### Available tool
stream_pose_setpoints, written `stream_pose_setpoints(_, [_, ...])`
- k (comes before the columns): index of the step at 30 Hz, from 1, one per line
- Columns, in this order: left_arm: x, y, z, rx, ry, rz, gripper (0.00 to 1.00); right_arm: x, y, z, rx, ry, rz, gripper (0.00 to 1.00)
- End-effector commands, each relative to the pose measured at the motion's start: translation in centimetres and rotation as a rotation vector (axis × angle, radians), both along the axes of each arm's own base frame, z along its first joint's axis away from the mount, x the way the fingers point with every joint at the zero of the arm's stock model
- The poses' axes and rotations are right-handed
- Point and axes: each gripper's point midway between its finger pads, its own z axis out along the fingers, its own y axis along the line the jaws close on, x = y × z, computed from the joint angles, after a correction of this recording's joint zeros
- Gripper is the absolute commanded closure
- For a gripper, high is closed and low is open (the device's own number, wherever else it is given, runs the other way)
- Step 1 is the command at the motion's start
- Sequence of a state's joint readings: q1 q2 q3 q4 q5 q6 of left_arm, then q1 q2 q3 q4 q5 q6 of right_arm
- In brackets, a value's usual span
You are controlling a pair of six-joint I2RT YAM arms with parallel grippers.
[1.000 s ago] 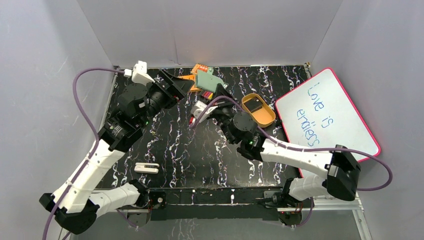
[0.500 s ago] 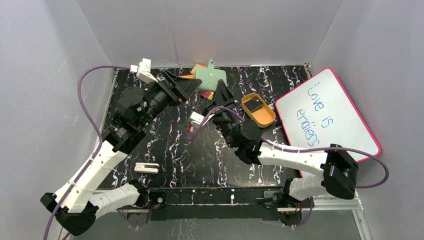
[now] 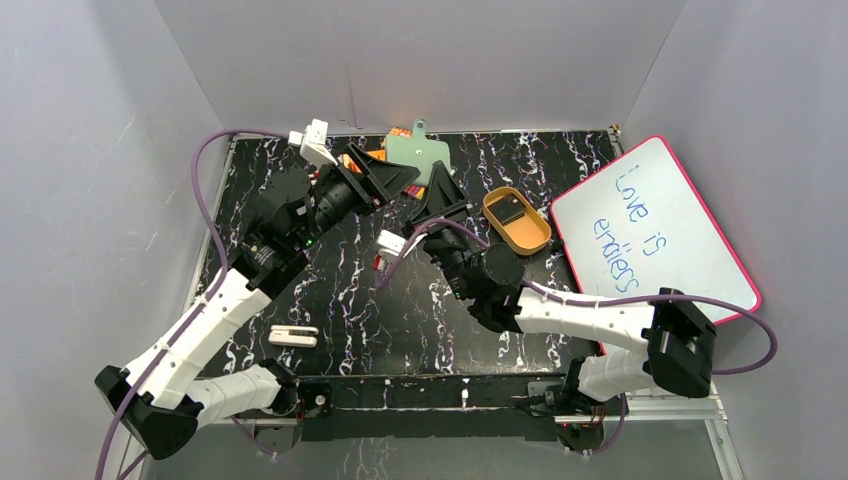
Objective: Put the credit cards into the card holder
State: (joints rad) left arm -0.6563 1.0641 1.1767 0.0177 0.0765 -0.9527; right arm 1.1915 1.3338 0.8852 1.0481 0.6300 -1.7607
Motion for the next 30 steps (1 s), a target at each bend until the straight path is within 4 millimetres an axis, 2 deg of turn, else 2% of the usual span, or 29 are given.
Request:
stream_pose_setpoints(1, [-0.3,-0.2,2.5,-0.071,-0.072,-0.022,0.36,-1.4,-2.0,4.1,0.147,-0.066,0.004,1.00])
stream_pose_setpoints(6, [0.1,0.0,3.1,-0.107,-0.100,0.002,0.45,-1.6,-1.9,4.2,0.148,-0.065,0.009,1.00])
stream_pose_setpoints(9, [0.2,-0.2,3.4,-0.116,-0.111,-0.005,0.55,-1.7,-2.0,4.2,0.146,-0.063,0.011,1.00])
stream_pose_setpoints(10, [0.1,-0.3,3.4,-0.117,-0.112,-0.012,0.59,-1.7,-2.1,4.3,0.150,-0.063,0.012,1.00])
stream_pose_setpoints(16, [0.1,-0.8,2.7,-0.110,-0.106,-0.038,1.00,-1.6,-2.3,4.1,0.161,-0.035,0.012,1.00])
stream_pose_setpoints(17, [0.1,-0.8,2.6,-0.108,-0.105,-0.035,1.00,-1.5,-2.2,3.9,0.159,-0.022,0.011,1.00])
stream_pose_setpoints(18, [0.2,-0.6,2.5,-0.102,-0.102,-0.023,1.00,-1.3,-2.3,3.6,0.158,0.000,0.006,0.91])
stream_pose_setpoints(20, [0.5,0.1,2.4,-0.088,-0.107,0.015,1.00,-1.2,-1.8,2.4,0.147,0.079,0.007,0.48])
stream_pose_setpoints(24, [1.6,2.7,2.2,0.010,-0.150,0.163,1.00,-2.7,0.1,-0.8,0.176,0.355,0.129,0.05])
stream_pose_setpoints(26, [2.0,4.2,2.0,0.102,-0.183,0.233,1.00,-4.1,1.7,-2.9,0.224,0.599,0.260,0.01])
stream_pose_setpoints(29, [1.6,6.6,1.8,0.247,-0.223,0.298,1.00,-6.3,2.3,-6.0,0.286,0.899,0.395,0.01])
stream_pose_setpoints(30, [1.2,7.2,1.7,0.295,-0.240,0.300,1.00,-7.0,2.5,-6.0,0.327,0.981,0.471,0.01])
